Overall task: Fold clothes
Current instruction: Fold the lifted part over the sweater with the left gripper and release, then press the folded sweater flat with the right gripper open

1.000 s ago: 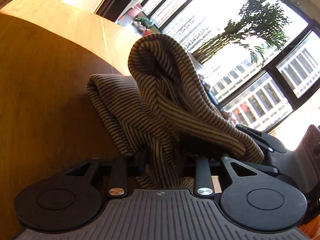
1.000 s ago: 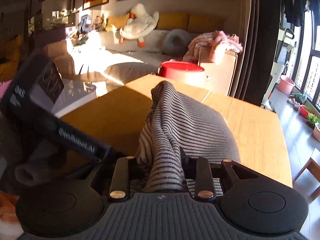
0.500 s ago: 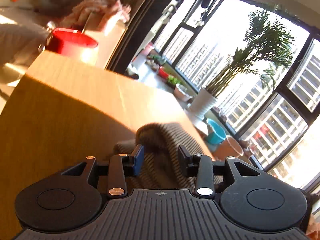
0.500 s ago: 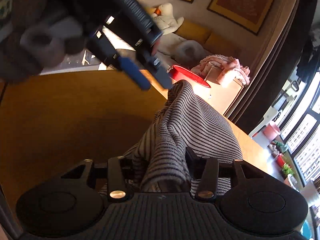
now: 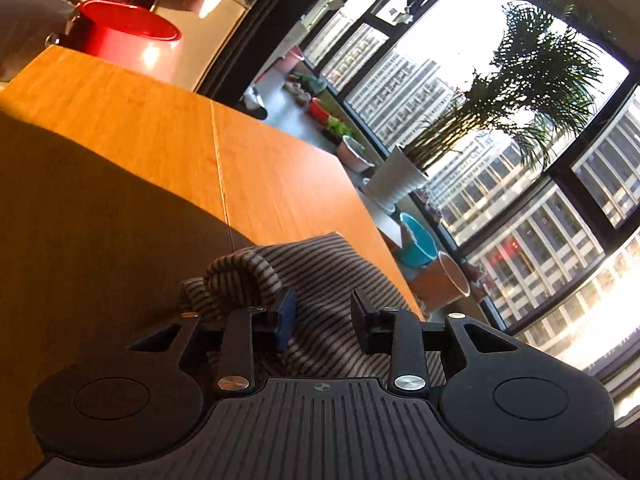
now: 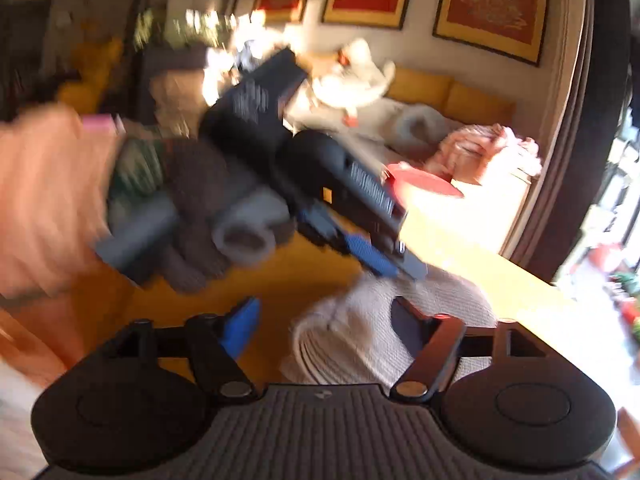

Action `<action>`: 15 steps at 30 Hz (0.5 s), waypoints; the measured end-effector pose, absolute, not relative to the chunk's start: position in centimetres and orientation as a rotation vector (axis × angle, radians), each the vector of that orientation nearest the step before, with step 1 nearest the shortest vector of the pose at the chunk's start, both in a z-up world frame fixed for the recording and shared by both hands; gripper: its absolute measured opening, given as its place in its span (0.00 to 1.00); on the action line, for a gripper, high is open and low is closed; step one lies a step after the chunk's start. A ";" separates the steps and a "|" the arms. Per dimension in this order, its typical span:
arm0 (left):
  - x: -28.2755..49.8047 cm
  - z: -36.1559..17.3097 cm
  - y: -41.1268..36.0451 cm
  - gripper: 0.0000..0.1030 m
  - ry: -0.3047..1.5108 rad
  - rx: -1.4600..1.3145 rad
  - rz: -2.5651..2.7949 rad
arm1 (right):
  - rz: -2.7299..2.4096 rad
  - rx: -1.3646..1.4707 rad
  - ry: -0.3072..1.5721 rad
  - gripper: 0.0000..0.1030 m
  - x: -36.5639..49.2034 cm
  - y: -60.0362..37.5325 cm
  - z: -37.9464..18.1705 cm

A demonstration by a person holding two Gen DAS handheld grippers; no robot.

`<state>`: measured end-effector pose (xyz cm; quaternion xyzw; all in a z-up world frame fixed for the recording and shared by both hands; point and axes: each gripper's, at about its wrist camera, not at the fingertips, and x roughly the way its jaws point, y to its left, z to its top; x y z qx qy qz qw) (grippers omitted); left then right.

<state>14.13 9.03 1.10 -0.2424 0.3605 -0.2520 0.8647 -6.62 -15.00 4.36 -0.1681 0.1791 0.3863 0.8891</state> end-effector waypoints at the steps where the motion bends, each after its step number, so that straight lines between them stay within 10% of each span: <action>1: 14.1 1.1 8.9 0.33 0.752 -0.498 -0.525 | 0.819 -0.309 0.360 0.85 -6.7 -15.8 5.2; 3: 13.9 1.2 8.6 0.33 0.741 -0.476 -0.520 | 0.824 -0.228 0.338 0.97 -6.5 -17.5 6.5; 15: 13.4 0.8 8.9 0.34 0.729 -0.456 -0.520 | 0.609 -0.379 0.443 1.00 -5.9 -14.7 -0.5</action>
